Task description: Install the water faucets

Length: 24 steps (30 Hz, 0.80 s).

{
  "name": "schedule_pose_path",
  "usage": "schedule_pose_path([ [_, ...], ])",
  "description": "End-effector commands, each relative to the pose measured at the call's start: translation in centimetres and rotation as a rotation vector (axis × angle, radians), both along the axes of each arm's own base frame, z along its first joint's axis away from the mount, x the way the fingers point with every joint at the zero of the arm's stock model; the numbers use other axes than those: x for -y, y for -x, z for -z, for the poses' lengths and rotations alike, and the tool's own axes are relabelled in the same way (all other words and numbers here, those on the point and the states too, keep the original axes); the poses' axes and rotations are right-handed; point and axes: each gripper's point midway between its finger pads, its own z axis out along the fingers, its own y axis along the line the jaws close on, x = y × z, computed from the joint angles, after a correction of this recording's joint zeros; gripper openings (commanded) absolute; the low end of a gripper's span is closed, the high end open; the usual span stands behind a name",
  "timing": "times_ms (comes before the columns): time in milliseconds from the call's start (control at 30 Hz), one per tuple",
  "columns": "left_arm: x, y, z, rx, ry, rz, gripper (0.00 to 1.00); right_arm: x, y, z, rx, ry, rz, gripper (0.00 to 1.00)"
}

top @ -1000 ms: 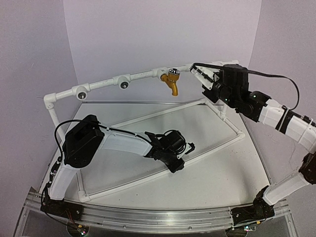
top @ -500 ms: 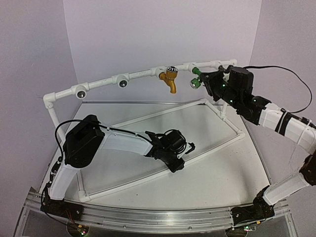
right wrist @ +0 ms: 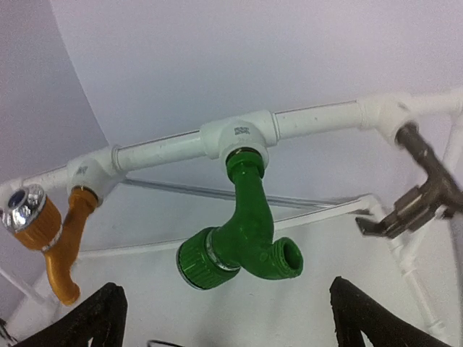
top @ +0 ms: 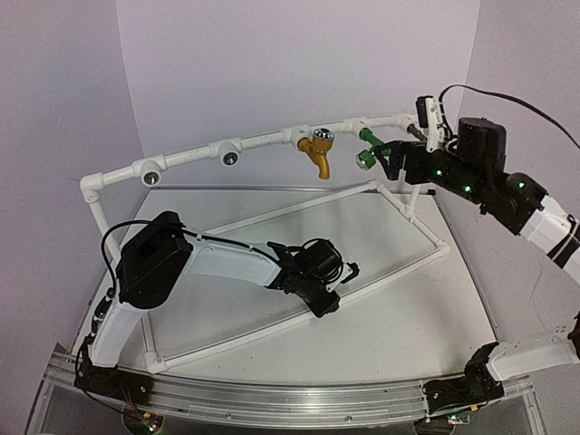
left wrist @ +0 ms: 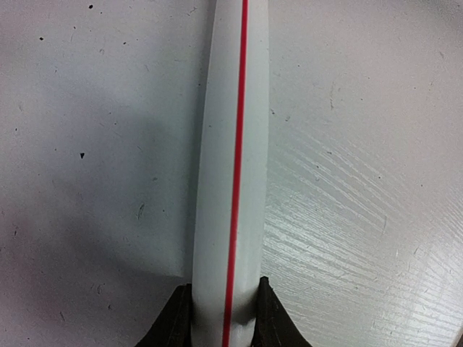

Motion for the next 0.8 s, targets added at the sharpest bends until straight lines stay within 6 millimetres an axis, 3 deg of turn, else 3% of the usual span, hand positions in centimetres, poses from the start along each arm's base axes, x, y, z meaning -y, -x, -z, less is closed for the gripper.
schedule_pose_path([
  [0, -4.1, 2.9, 7.6, -0.148, -0.202, -0.034, 0.00, 0.9, 2.3, -1.2, 0.240, 0.762, -0.235, 0.98],
  [167, -4.2, 2.8, 7.9, -0.148, -0.207, -0.033, 0.00, 2.9, 0.5, 0.1, 0.386, 1.398, -0.283, 0.98],
  [367, -4.3, 2.7, 8.1, -0.144, -0.213, -0.035, 0.00, 2.9, -2.4, -1.6, 0.565, 1.740, -0.171, 0.98],
  [600, -4.2, 2.9, 8.3, -0.153, -0.212, -0.029, 0.00, 0.9, -4.9, -0.9, 0.614, 1.790, -0.127, 0.98],
  [767, -4.3, 2.8, 8.2, -0.149, -0.215, -0.031, 0.00, -0.4, -6.1, 0.0, 0.610, 1.736, -0.118, 0.71],
])
